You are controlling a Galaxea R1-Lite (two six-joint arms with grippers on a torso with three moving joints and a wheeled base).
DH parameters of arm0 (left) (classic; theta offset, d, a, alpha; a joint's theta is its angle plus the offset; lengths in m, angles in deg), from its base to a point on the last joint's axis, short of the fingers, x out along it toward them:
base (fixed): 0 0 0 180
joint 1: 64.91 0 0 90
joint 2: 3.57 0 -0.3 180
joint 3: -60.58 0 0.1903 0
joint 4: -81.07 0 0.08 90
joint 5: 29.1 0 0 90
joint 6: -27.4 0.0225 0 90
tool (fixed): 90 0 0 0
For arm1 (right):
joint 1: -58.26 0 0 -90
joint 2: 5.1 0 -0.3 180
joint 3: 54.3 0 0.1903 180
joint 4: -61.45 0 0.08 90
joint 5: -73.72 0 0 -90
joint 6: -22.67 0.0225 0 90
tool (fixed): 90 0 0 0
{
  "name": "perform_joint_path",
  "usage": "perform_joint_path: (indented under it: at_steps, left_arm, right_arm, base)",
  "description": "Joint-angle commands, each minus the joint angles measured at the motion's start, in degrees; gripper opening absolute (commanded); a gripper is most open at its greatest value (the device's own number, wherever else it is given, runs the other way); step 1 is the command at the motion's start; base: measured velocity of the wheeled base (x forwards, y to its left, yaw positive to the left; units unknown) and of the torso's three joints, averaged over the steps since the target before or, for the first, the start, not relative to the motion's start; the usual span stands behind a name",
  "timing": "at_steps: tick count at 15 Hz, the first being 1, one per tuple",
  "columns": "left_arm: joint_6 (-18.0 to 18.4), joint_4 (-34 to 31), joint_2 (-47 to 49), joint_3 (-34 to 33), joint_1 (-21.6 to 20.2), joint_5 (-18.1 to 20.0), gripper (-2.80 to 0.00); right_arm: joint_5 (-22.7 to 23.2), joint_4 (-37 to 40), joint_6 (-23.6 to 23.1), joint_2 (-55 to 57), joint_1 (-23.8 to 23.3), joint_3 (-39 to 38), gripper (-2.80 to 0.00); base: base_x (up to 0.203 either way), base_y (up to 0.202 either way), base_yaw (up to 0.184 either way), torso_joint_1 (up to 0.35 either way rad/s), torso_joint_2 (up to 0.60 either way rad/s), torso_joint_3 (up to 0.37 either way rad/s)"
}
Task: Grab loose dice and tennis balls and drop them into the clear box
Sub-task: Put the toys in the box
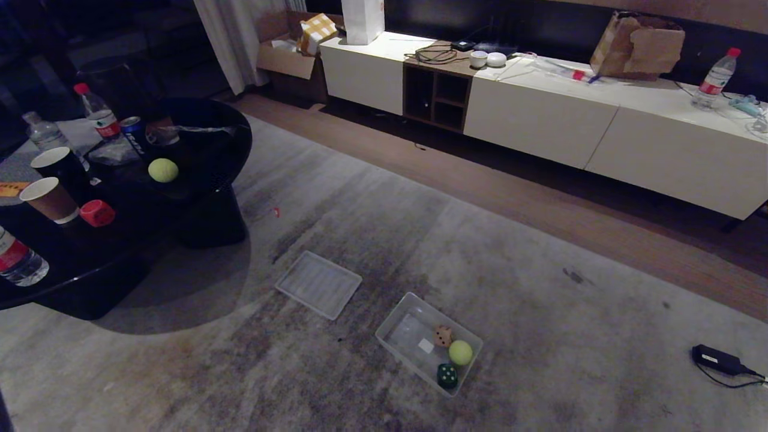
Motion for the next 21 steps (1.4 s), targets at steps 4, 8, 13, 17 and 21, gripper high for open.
perform_joint_path:
  at_steps: [4,8,13,17,21]
  left_arm:
    - [-0.1,0.0,0.0,0.0,0.0,0.0,-2.8]
    - [-0.1,0.0,0.1,0.0,0.0,0.0,-2.8]
    - [-0.1,0.0,0.0,0.0,0.0,0.0,-2.8]
    - [-0.1,0.0,0.1,0.0,0.0,0.0,-2.8]
    - [-0.1,0.0,0.0,0.0,0.0,0.0,-2.8]
  right_arm:
    - [0.0,0.1,0.0,0.1,0.0,0.0,-2.8]
    - [0.0,0.1,0.0,0.1,0.0,0.0,-2.8]
    - [0.0,0.1,0.0,0.1,0.0,0.0,-2.8]
    - [0.0,0.1,0.0,0.1,0.0,0.0,-2.8]
    - [0.0,0.1,-0.1,0.1,0.0,0.0,-2.8]
  base:
    - [0.0,0.0,0.0,0.006,0.0,-0.196]
    - [0.0,0.0,0.0,-0.001,0.0,-0.2]
    - [0.0,0.0,0.0,0.003,0.0,-0.196]
    - [0.0,0.0,0.0,0.003,0.0,-0.197]
    - [0.0,0.0,0.0,0.003,0.0,-0.198]
